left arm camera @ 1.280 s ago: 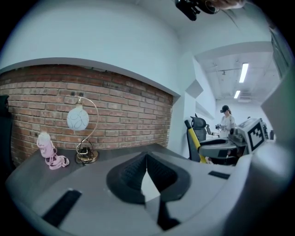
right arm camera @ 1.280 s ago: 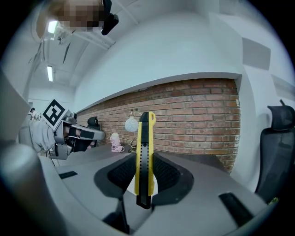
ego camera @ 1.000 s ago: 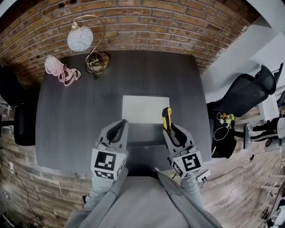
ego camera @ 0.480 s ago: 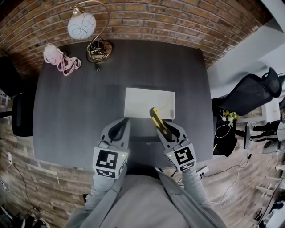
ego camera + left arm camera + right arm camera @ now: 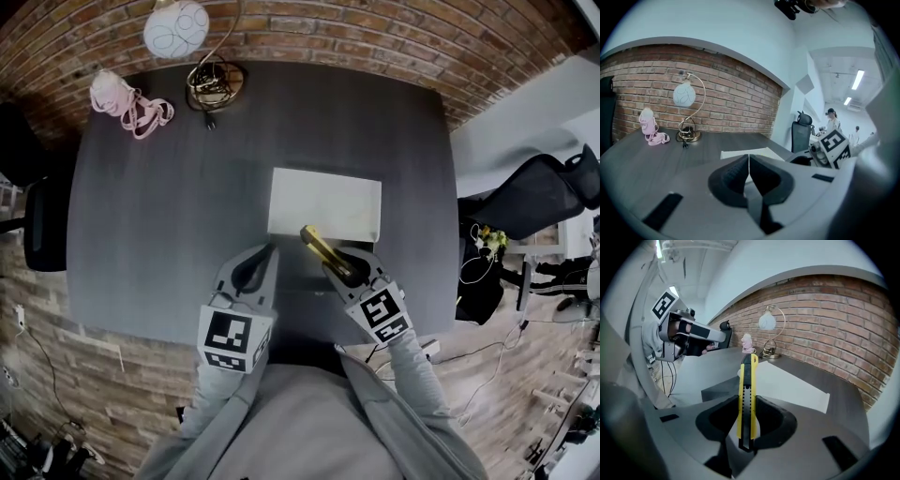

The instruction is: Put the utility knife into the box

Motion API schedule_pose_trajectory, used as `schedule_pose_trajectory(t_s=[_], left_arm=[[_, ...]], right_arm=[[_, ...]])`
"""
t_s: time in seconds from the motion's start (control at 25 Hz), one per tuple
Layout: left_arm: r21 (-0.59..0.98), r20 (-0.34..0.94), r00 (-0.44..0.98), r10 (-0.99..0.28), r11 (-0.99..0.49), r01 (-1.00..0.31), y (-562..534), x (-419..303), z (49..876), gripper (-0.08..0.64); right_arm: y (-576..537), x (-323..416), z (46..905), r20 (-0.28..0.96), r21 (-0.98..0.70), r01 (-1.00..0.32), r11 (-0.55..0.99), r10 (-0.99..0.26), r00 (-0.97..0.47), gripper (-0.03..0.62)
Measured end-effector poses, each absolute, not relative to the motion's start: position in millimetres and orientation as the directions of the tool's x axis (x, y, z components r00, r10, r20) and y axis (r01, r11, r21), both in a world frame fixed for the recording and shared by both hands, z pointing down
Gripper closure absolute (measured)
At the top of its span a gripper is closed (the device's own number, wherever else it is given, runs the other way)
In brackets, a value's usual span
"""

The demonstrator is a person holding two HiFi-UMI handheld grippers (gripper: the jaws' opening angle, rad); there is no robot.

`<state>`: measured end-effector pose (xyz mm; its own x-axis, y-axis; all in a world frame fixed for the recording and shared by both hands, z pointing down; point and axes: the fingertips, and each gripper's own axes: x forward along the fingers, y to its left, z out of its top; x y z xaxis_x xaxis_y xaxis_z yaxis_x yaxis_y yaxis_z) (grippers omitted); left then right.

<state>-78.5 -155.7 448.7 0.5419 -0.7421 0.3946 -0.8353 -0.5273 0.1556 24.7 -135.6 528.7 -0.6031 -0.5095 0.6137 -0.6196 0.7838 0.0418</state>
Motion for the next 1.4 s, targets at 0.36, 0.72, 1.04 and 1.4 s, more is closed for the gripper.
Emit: schedule_pose_trajectory(t_s=[0.36, 0.72, 1.04, 1.4], left_arm=[[0.162, 0.404, 0.533, -0.743, -0.516, -0.841, -158.0, -84.6, 456.2, 0.540], [0.170, 0.406, 0.530, -0.745, -0.508, -0.844, -155.8, -87.2, 460.5, 0.540], [0.178, 0.406, 0.525, -0.748, -0.498, -0.849, -152.8, -88.5, 461.8, 0.540], [0.182, 0.405, 0.523, -0.750, -0.495, -0.850, -153.2, -87.7, 461.9, 0.540]], right_arm=[[-125.8, 18.0, 575.3, 0.753, 0.055, -0.477, 0.877, -0.350, -0.557, 0.465], [-124.6, 18.4, 601.4, 0.820, 0.059, -0.430, 0.901, -0.289, -0.493, 0.465], [-128.4, 14.6, 613.9, 0.856, 0.067, -0.394, 0.917, -0.255, -0.449, 0.465], [-132.1, 15.0, 623.7, 0.887, 0.082, -0.363, 0.928, -0.234, -0.398, 0.465]])
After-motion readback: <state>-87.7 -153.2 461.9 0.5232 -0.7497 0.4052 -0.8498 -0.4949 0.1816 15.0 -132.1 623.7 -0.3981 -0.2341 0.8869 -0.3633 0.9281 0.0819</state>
